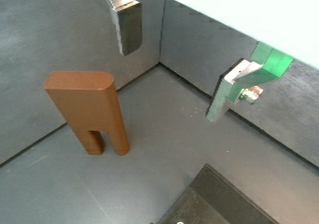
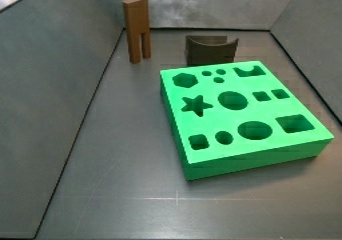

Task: Pick up the square-circle object. Move up. Move to above the board. Insert the square-circle object.
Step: Pick up the square-circle object.

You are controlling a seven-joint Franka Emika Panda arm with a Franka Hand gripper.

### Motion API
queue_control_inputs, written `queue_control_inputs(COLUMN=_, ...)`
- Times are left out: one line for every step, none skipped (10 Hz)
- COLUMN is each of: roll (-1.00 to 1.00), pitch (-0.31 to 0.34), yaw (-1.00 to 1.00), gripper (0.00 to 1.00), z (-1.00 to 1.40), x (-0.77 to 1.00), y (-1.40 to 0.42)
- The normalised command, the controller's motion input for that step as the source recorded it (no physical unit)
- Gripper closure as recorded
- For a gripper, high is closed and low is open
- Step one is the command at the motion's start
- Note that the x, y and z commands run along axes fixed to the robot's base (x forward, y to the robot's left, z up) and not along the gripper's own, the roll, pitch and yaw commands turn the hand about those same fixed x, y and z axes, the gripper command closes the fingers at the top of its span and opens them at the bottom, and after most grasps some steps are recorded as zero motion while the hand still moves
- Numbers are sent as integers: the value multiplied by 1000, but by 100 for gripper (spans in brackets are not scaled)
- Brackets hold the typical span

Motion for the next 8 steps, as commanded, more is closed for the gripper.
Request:
queue_control_inputs(roll=0, pitch=-7, yaw=0, gripper=0, z=0, x=-146, y=0)
queue_control_inputs(roll=71, pitch=0, yaw=-546, gripper=0, z=-157, x=-463, y=-177)
queue_control_inputs(roll=0, pitch=-13, yaw=-549, gripper=0, z=-289, x=-514, y=-197)
queue_control_inputs(roll=24, pitch=0, yaw=-583, gripper=0, z=-189, x=-523, y=-134)
queue_control_inputs(roll=36, pitch=0, yaw=-634, gripper=0, z=-171, x=-480, y=-97)
queue_control_inputs(roll=0, pitch=0, yaw=-663, gripper=0, z=-260, x=-469, y=-54)
queue_control_inputs(roll=0, pitch=-9, yaw=-723, gripper=0, z=-317, x=-317, y=-131)
queue_control_inputs(roll=-44, pitch=-46, yaw=-806, gripper=0, z=-403, x=-63, y=-251)
